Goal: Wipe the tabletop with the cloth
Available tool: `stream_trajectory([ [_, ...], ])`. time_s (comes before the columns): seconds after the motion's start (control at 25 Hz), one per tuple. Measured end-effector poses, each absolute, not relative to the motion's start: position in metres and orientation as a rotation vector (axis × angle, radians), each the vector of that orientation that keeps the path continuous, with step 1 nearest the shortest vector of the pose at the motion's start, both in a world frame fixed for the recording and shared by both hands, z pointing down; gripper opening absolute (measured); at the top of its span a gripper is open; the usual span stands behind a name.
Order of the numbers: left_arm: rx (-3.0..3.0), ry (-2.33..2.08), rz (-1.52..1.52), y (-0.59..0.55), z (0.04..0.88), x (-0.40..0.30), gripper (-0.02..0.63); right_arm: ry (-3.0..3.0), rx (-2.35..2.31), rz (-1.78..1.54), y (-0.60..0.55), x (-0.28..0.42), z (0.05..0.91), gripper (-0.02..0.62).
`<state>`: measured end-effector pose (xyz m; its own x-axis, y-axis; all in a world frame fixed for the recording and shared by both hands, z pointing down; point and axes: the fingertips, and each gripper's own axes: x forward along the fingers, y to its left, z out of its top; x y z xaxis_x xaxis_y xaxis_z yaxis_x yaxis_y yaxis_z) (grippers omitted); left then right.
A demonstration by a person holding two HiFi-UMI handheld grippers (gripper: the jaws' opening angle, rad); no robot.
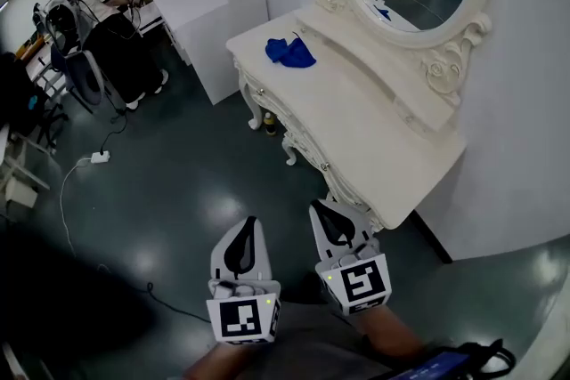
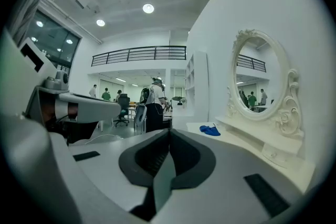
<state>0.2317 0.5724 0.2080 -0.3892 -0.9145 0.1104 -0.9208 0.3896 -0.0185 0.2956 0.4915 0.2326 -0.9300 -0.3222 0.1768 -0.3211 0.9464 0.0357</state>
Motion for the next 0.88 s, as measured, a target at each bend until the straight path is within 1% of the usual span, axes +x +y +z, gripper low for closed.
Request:
stream_trajectory([
  [0.2,1.625,-2.557,0.127,0.575,0.218,0.219,0.015,-2.92,0.499,0.0,0.483,0.287,0.238,0.015],
  [0.44,1.59,-2.56,0.109,0.561,0.223,0.181,0.015,-2.906,0.498,-0.029,0.469,0.258,0.242,0.015],
  [0.6,1.598,-2.54,0.108,0.544,0.232,0.147,0.015,-2.87,0.5,0.005,0.456,0.229,0.257,0.015],
  [0.88,1.626,-2.469,0.1,0.505,0.246,0.077,0.017,-2.828,0.524,0.029,0.423,0.157,0.272,0.015],
])
